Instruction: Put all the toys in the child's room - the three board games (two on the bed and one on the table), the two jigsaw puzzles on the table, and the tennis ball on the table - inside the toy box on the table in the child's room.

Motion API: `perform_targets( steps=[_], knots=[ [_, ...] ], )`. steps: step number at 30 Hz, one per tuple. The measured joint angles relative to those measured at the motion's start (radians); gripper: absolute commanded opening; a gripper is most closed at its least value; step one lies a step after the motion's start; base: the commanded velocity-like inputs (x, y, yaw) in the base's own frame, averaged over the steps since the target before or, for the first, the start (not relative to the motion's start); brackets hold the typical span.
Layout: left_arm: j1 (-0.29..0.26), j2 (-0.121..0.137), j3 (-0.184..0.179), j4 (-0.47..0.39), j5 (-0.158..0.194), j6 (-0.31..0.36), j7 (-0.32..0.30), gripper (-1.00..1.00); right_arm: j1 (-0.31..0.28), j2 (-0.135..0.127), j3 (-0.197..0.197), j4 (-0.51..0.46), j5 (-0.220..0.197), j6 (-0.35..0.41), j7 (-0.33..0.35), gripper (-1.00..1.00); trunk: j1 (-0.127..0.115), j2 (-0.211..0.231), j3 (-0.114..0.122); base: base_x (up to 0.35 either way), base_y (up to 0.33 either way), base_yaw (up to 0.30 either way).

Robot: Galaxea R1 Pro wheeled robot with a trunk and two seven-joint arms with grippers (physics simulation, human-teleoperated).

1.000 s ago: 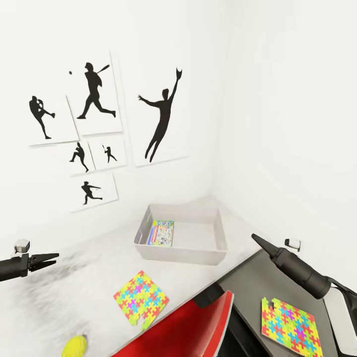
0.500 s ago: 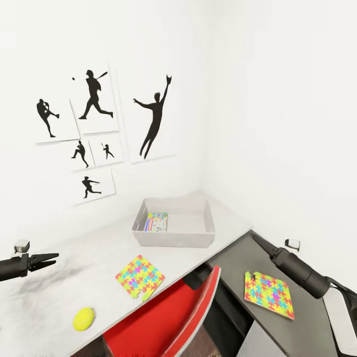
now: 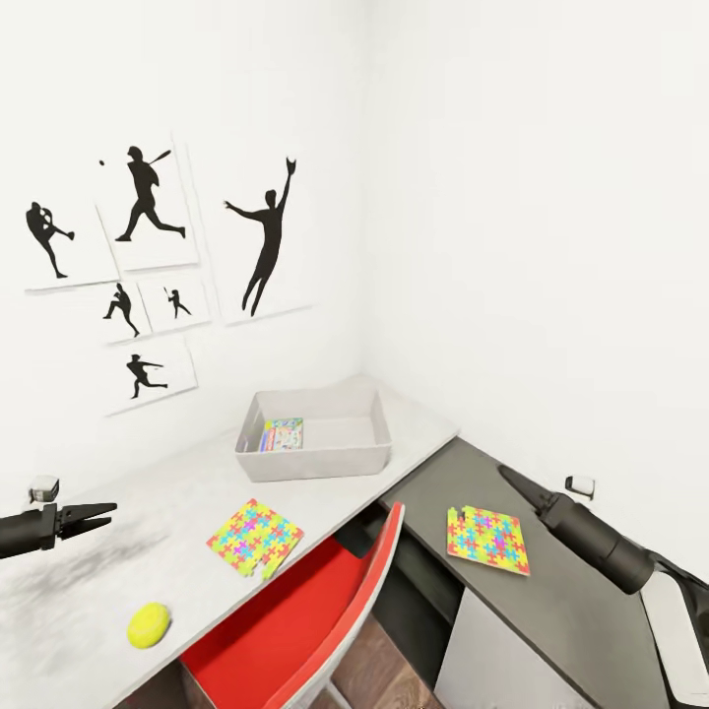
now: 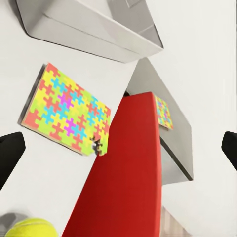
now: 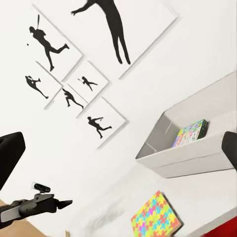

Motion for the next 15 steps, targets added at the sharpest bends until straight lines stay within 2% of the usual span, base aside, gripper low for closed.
perform_targets(
  steps=[5,12,15],
  knots=[
    [0.000,0.011,0.004,-0.001,0.000,0.002,0.000,1.00,0.000,0.000,-0.001,0.002,0.000,0.000,0.000,1.00,0.000,0.000,0.004,-0.012,0.001,-0.255],
    [0.000,0.023,0.006,-0.007,-0.001,0.009,0.000,1.00,0.000,0.001,0.001,0.006,0.001,-0.001,-0.002,1.00,-0.027,0.049,0.032,-0.002,0.000,-0.255],
    [0.000,0.024,0.006,-0.008,-0.001,0.012,0.000,1.00,0.000,0.001,0.001,0.006,0.001,-0.001,-0.010,1.00,-0.038,0.070,0.043,0.000,0.000,-0.142]
  ],
)
